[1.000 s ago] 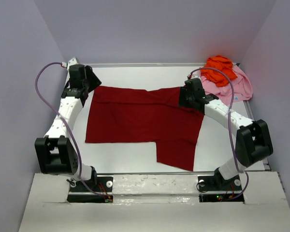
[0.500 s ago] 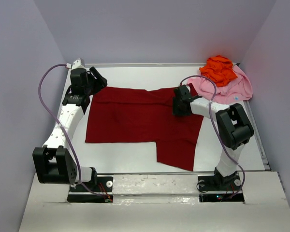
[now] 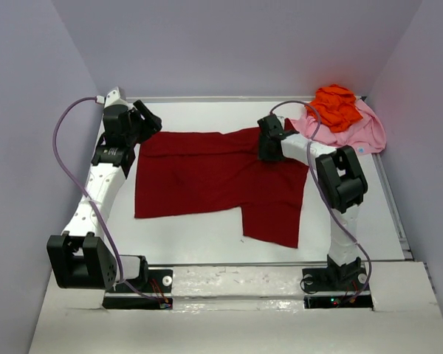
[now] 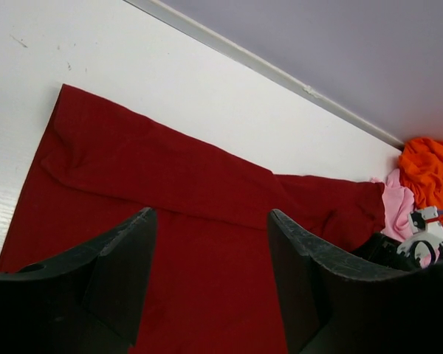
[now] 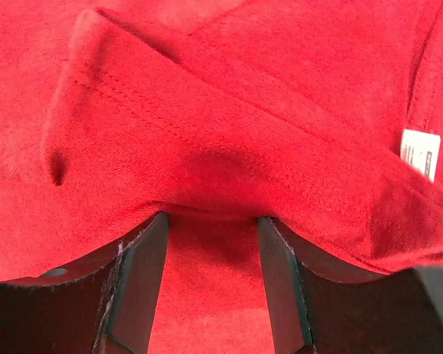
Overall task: Fold and stack the t-shirts
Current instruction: Fold the flattened T-shirt at the center of the board, then pick up the 1/3-folded T-shirt from the center of the board.
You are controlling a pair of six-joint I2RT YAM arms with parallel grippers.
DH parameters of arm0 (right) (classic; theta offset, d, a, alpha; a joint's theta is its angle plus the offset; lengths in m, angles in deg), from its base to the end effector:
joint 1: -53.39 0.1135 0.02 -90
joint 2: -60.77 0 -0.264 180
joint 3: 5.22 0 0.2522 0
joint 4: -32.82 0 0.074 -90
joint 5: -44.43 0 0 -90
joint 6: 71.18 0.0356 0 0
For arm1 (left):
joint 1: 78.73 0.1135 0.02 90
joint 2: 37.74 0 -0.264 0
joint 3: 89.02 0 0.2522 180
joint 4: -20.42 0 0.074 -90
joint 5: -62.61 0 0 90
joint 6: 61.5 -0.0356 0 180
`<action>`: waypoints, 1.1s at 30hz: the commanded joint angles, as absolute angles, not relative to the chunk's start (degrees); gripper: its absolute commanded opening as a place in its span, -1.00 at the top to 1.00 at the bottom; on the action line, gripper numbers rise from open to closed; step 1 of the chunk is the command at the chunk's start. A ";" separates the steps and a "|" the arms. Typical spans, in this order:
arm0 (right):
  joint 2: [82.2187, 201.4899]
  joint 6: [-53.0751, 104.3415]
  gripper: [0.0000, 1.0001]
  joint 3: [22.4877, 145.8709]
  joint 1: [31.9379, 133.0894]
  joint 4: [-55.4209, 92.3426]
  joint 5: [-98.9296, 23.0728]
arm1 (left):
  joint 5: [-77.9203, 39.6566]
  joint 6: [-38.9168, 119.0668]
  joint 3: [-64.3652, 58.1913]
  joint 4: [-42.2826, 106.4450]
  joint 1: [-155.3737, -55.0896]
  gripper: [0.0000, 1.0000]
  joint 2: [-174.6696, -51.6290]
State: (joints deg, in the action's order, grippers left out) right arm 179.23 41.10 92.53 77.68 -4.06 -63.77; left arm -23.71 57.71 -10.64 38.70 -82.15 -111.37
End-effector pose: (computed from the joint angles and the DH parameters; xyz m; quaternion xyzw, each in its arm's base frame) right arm 0.4052 0.1707 0.1654 0.0275 0.9488 -0.0306 0.3132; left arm 0.3027 -0.0204 0.3621 -0.1558 0.7697 -0.1980 0.5866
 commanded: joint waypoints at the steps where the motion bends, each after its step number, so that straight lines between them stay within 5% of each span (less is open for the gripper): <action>1: 184.08 39.83 -0.15 97.30 75.45 -7.66 -65.44 | -24.58 56.44 -10.48 36.73 -82.34 -0.41 -108.23; 13: 196.91 34.12 -0.15 121.03 73.16 -15.40 -66.22 | -26.60 55.83 -10.48 37.00 -82.25 -0.41 -108.32; 20: 187.44 32.79 -0.15 121.31 73.16 -15.40 -64.12 | -26.34 55.92 -10.66 36.82 -82.34 -0.42 -108.76; 27: 168.38 37.08 -0.13 109.29 73.77 -14.53 -60.78 | -25.58 61.25 -13.37 37.96 -86.46 -0.35 -108.23; 33: 146.60 43.76 -0.11 81.88 75.18 -4.95 -57.53 | -30.17 66.11 -25.57 37.35 -89.53 -0.28 -104.02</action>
